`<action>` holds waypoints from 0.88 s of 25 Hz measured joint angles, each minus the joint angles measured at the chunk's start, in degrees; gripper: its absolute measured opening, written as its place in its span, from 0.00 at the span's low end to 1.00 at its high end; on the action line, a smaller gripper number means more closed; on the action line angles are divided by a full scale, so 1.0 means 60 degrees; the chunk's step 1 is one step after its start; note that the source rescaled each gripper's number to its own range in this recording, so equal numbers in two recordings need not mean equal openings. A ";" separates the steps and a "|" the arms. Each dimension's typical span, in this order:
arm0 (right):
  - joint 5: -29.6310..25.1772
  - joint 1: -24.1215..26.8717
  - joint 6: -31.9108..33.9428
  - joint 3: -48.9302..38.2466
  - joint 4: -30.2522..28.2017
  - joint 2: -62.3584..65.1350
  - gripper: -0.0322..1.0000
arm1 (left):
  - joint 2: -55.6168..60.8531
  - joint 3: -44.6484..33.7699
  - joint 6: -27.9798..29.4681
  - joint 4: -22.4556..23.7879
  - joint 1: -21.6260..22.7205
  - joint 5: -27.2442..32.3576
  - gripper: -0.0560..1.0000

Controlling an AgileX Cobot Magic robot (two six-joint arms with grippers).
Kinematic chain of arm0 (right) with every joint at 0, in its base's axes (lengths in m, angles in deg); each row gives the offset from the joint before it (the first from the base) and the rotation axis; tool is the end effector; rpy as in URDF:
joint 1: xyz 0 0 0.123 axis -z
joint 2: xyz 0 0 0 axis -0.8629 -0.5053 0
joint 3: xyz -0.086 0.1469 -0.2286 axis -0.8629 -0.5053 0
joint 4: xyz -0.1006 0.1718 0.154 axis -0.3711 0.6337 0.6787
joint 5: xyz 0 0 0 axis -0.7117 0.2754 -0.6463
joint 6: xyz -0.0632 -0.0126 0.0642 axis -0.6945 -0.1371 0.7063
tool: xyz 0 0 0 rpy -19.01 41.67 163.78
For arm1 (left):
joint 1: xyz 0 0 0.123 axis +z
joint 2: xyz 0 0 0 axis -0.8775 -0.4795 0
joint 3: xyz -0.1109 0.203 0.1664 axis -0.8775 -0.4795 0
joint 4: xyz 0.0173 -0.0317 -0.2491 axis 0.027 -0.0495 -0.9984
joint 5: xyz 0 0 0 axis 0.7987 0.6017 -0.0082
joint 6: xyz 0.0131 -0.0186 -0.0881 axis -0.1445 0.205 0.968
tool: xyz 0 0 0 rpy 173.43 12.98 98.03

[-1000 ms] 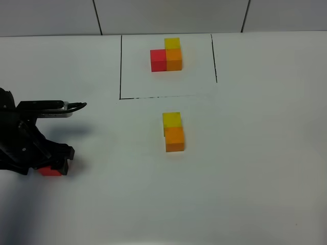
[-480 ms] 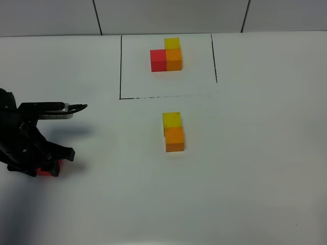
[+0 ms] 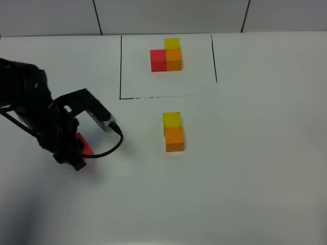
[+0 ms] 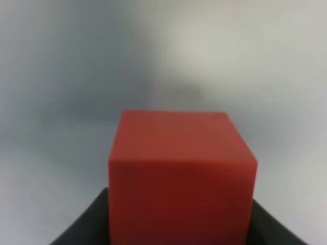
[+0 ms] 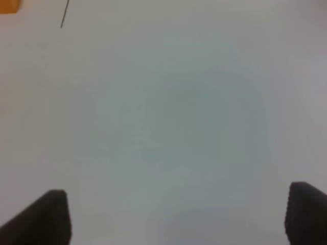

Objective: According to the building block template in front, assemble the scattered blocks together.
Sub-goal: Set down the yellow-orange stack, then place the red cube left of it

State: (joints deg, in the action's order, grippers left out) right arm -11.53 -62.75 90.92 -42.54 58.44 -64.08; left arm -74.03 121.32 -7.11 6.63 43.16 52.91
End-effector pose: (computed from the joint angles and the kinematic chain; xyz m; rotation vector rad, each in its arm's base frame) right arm 0.0031 -0.0043 0.2769 0.0339 2.0987 0.0166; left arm 0.3015 -0.1010 0.1589 1.3169 2.6780 0.0028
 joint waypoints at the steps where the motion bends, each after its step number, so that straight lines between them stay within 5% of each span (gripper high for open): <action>1: 0.0000 0.0000 0.0000 0.0000 0.0000 0.0000 0.80 | -0.0084 0.0340 -0.0274 0.0021 -0.0214 0.0145 0.06; 12: 0.0000 0.0000 0.0000 0.0000 0.0000 0.0000 0.80 | -0.1833 0.3097 -0.1593 0.0550 -0.1722 0.1573 0.06; 22: 0.0000 0.0000 0.0000 0.0000 0.0000 0.0000 0.80 | -0.2964 0.3894 -0.2152 0.0664 -0.2496 0.1380 0.06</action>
State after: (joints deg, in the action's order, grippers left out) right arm -11.53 -62.75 90.92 -42.54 58.44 -64.08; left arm -91.81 144.68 -20.03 10.61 28.19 61.19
